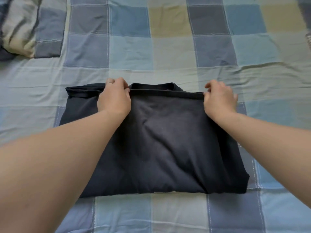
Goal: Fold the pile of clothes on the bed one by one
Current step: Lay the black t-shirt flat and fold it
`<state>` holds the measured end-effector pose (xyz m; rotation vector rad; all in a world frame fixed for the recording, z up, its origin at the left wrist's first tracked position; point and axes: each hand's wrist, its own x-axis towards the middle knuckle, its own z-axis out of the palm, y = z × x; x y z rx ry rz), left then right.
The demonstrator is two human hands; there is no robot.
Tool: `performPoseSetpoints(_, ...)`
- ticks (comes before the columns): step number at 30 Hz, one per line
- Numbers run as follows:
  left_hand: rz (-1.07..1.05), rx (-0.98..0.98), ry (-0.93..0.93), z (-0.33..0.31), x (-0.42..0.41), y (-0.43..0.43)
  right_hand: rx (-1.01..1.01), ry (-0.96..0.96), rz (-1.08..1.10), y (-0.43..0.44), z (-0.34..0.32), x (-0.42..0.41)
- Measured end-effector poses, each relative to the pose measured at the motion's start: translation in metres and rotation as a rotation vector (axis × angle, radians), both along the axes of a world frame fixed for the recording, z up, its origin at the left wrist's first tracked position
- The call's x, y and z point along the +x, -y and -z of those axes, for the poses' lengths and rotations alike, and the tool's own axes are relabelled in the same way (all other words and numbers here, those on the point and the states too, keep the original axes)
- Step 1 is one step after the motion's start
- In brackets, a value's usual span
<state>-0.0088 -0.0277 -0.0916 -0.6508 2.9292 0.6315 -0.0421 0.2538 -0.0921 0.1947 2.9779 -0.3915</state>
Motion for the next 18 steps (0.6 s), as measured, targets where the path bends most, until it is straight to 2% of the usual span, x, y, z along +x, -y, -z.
performPoseSetpoints(2, 0.036, -0.016, -0.134, -0.002, 0.008, -0.010, 0.048, -0.164, -0.218, 0.008, -0.003, 0.017)
performPoseSetpoints(4, 0.285, -0.117, -0.213, 0.003, 0.020, -0.012, -0.007, -0.262, -0.565, 0.018, -0.001, 0.041)
performPoseSetpoints(5, 0.458, -0.175, -0.203, 0.007, 0.028, -0.012, -0.005, -0.251, -0.727, 0.022, 0.003, 0.053)
performPoseSetpoints(7, 0.703, -0.251, -0.013, 0.018, 0.041, -0.008, 0.072, -0.028, -0.908, 0.032, 0.017, 0.069)
performPoseSetpoints(8, 0.735, -0.264, 0.102, 0.025, 0.045, -0.003, 0.116, 0.102, -0.918, 0.035, 0.025, 0.072)
performPoseSetpoints(10, 0.687, -0.261, 0.214, 0.037, 0.048, 0.011, 0.183, 0.254, -0.826, 0.033, 0.042, 0.068)
performPoseSetpoints(14, 0.519, -0.317, 0.252, 0.046, 0.052, 0.040, 0.275, 0.265, -0.591, 0.015, 0.058, 0.054)
performPoseSetpoints(18, 0.178, -0.275, 0.309, 0.043, 0.072, 0.073, 0.269, 0.293, -0.342, 0.022, 0.058, 0.055)
